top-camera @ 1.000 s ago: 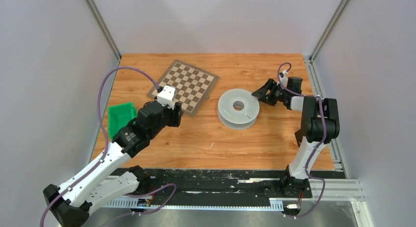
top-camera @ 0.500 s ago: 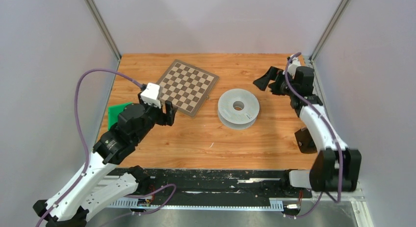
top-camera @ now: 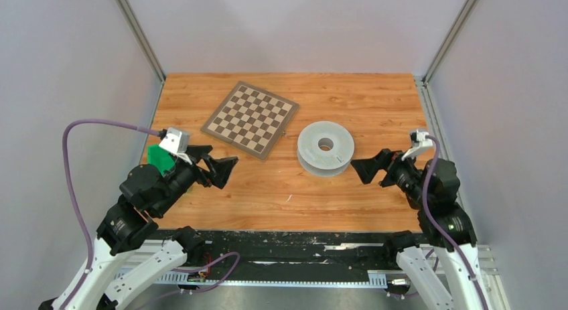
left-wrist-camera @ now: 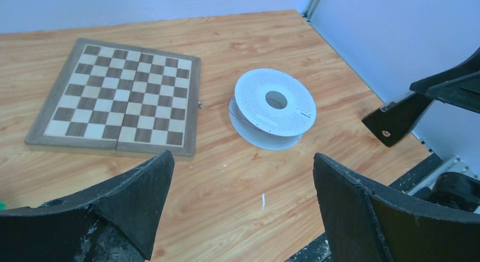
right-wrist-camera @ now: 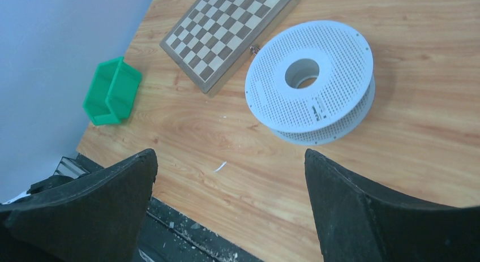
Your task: Wrap the cables
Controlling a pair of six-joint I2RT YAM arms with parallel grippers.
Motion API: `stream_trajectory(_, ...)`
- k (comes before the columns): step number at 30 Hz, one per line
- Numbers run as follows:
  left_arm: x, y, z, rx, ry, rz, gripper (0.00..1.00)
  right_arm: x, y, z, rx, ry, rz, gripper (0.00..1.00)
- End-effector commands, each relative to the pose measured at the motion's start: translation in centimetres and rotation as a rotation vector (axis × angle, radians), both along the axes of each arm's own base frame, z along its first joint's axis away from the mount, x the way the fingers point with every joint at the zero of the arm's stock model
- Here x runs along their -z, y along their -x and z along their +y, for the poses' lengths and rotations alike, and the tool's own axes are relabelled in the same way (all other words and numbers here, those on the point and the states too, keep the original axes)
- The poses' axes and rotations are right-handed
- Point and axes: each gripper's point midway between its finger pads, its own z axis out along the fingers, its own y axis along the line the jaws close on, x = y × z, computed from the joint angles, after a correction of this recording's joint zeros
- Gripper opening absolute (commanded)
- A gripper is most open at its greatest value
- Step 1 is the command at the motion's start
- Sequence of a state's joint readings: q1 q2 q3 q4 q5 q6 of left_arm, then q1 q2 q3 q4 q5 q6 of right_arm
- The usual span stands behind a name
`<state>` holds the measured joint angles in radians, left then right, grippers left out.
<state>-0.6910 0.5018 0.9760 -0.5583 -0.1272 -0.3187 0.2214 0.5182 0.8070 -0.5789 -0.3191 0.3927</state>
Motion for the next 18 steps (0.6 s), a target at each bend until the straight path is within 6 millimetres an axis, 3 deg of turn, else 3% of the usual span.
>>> stream_trajectory(1, 0.8, 0.9, 0.0, 0.012, 0.073, 0.026, 1.00, 0.8, 2.7, -1.1, 0.059, -0.045, 0.052, 1.00)
stream_trajectory(7, 2.2, 1.4, 0.9, -0.016, 0.095, 0.038, 1.00, 0.6, 3.1, -1.8, 0.093, -0.030, 0.054, 1.00)
stream_trajectory(18, 2.4, 1.7, 1.5, -0.035, 0.087, 0.035, 1.00, 0.3, 3.4, -1.5, 0.092, -0.067, 0.079, 1.00)
